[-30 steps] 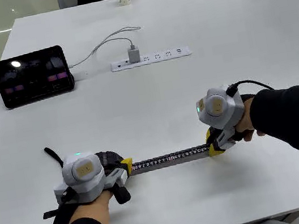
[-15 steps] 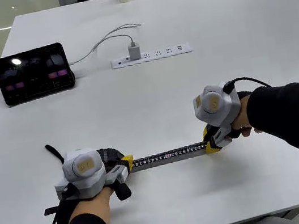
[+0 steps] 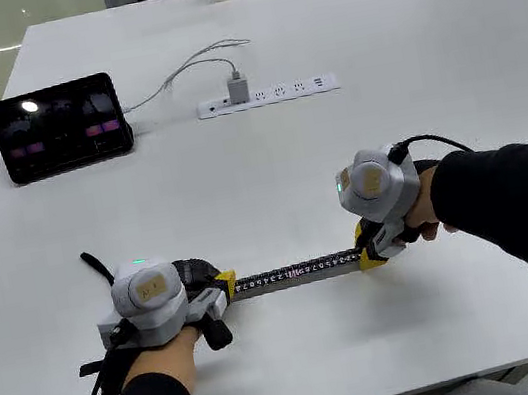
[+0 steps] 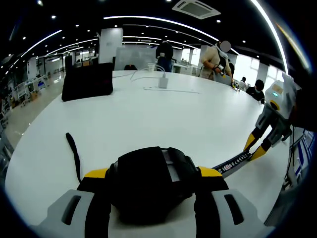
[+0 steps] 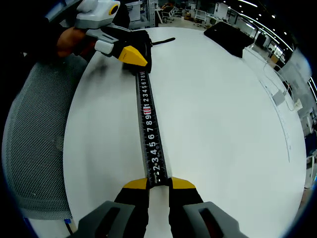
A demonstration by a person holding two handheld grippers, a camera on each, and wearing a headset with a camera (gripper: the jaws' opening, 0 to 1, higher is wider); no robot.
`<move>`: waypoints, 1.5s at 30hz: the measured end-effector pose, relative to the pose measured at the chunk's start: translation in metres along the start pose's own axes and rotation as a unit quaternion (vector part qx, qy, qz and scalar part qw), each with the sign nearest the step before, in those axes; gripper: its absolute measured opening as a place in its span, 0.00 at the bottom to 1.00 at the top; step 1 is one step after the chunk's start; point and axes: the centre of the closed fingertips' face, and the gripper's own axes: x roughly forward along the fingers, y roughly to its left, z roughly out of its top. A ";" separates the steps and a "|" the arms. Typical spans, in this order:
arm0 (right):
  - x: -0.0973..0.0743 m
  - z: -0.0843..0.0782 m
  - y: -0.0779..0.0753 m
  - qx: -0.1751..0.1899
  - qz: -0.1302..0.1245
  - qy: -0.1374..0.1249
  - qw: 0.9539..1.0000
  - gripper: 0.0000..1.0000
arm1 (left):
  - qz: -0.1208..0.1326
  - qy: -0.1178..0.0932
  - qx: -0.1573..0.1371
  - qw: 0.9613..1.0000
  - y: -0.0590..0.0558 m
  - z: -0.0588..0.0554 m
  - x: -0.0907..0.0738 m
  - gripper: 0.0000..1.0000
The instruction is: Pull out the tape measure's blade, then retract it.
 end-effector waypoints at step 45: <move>0.008 0.018 0.000 0.002 0.000 -0.006 1.000 0.11 | -0.013 0.015 -0.005 1.000 0.000 0.002 0.000 0.63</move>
